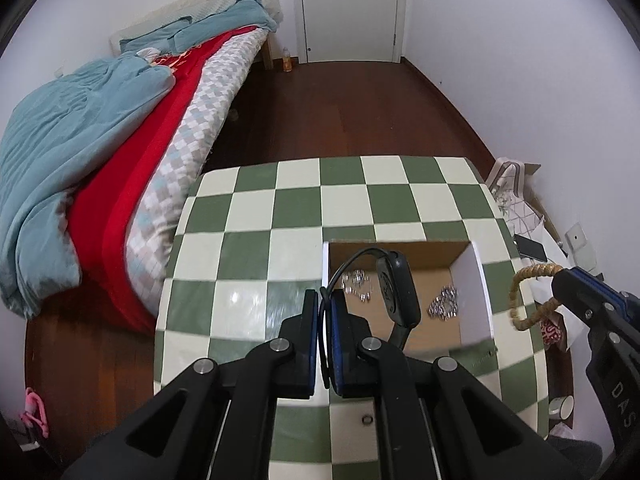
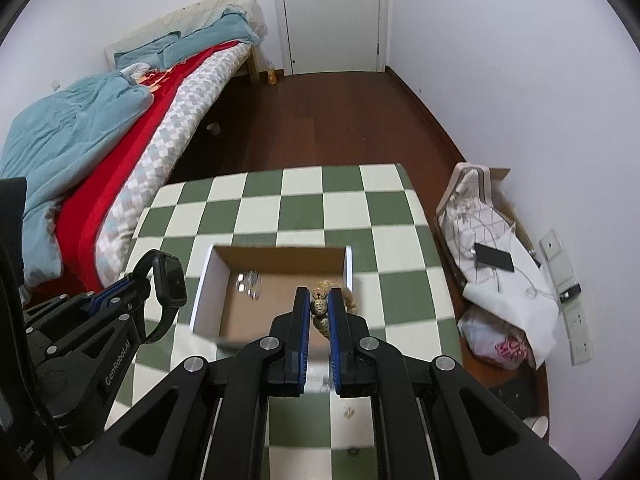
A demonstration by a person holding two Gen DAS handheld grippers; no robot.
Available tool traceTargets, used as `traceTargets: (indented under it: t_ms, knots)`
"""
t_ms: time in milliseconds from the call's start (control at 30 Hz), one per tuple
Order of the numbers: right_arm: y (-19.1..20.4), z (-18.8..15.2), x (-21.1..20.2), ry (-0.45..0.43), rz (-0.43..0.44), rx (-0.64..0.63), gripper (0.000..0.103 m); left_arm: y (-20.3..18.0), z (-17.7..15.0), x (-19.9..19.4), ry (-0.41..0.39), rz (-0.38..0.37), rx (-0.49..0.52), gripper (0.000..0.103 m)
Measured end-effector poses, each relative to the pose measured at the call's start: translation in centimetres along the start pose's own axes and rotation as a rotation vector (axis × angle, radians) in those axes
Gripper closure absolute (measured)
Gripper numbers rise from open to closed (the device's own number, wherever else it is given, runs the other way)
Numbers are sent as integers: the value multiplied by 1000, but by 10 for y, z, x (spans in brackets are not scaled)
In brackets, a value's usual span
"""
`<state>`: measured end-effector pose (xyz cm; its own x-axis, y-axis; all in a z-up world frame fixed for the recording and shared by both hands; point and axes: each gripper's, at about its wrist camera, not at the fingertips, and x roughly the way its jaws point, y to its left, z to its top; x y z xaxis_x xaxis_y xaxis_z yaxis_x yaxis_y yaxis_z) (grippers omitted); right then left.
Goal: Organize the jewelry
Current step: 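Carry the watch band and bead bracelet into the white box and release both, then withdraw both grippers from the box toward the small black rings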
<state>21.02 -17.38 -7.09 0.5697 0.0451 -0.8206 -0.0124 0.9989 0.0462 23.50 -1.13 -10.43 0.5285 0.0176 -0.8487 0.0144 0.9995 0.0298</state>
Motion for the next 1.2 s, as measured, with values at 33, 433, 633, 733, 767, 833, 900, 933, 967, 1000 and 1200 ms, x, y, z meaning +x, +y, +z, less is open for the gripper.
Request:
traceTargets:
  t_ms: [33, 433, 633, 733, 767, 833, 900, 933, 967, 1000, 1200]
  knots:
    - [0, 6, 6, 6, 4, 0, 94, 0, 4, 6, 7, -3, 0, 99]
    - [-9, 48, 104, 166, 111, 4, 94, -7, 17, 70, 134, -56, -20, 95]
    - [-20, 46, 143, 264, 185, 47, 87, -7, 17, 80, 147, -39, -39, 56]
    - [-26, 44, 143, 255, 145, 48, 28, 0, 19, 74, 119, -20, -66, 13]
    - [-29, 43, 141, 252, 131, 49, 22, 1, 20, 72, 116, -11, -69, 13]
    - [-31, 39, 137, 246, 70, 36, 22, 6, 21, 69, 110, 7, -79, 5]
    - [-33, 33, 133, 251, 10, 19, 21, 10, 20, 66, 107, 40, -80, 0]
    - [-33, 29, 132, 258, -24, 9, 15, 12, 18, 64, 101, 51, -80, 0]
    - [-32, 24, 131, 264, -56, -6, 9, 13, 17, 62, 96, 57, -78, 0]
    - [-32, 21, 129, 265, -68, -15, 8, 14, 15, 61, 92, 67, -75, 0]
    - [-24, -9, 123, 287, -83, -34, 1, 14, -2, 51, 85, 107, -50, 0]
